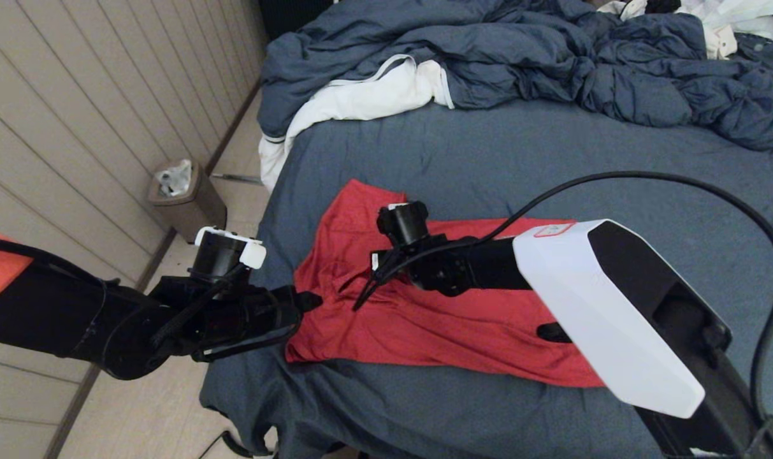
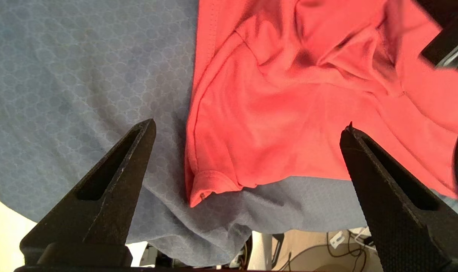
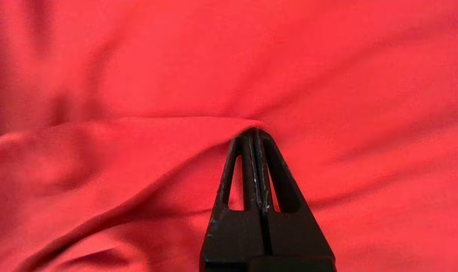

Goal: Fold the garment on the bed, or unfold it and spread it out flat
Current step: Fold the red T-shirt

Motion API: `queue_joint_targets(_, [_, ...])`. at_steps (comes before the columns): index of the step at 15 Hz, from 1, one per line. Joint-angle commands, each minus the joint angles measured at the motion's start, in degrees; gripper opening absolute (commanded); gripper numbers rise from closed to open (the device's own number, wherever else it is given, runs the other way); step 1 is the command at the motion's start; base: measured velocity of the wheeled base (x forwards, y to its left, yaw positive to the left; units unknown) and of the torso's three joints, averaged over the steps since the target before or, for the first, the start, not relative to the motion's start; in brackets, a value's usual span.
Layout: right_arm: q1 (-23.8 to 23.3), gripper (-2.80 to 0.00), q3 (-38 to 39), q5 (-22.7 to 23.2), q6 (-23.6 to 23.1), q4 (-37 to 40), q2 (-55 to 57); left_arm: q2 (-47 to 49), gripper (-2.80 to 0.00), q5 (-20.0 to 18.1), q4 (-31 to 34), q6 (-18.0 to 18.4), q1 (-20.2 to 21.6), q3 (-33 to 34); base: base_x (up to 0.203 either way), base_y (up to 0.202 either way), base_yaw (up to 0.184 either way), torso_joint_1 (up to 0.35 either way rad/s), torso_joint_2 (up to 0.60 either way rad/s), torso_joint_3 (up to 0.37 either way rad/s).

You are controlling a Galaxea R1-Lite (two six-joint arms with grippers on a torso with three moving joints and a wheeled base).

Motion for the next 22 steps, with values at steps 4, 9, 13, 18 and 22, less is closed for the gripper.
queue_joint_targets(4, [-3.72,-2.80,-0.02,-1.28,-0.23,-1.34,-1.70,-0.12,0.00,0.07,-0.13,-0.22,-0.01,0.17,0.000,0.000,0.000,0.000,0.00,0.000])
queue_joint_targets(9, [-0.01,-2.80,1.76,-1.12,0.19,-0.22,-5.57,-0.07,0.00,0.16,-2.15,-0.13,-0.01,0.83,0.000,0.000,0.000,0.000,0.00,0.000])
queue_joint_targets(13, [6.16,-2.80,6.44,-0.82,0.16,1.60,-6.97,-0.48,0.00,0.13,-2.24,-0.13,-0.01,0.83,0.000,0.000,0.000,0.000,0.00,0.000])
queue_joint_targets(18, [8.19,-2.80,7.09,-0.76,0.12,1.65,-2.80,-0.98,0.00,0.11,-2.33,-0.22,-0.01,0.83,0.000,0.000,0.000,0.000,0.00,0.000])
queue_joint_targets(22, [9.26,-2.80,6.92,-0.76,0.03,1.56,-1.08,-2.60,0.00,0.08,-2.59,-0.23,2.61,0.34,0.000,0.000,0.000,0.000,0.00,0.000])
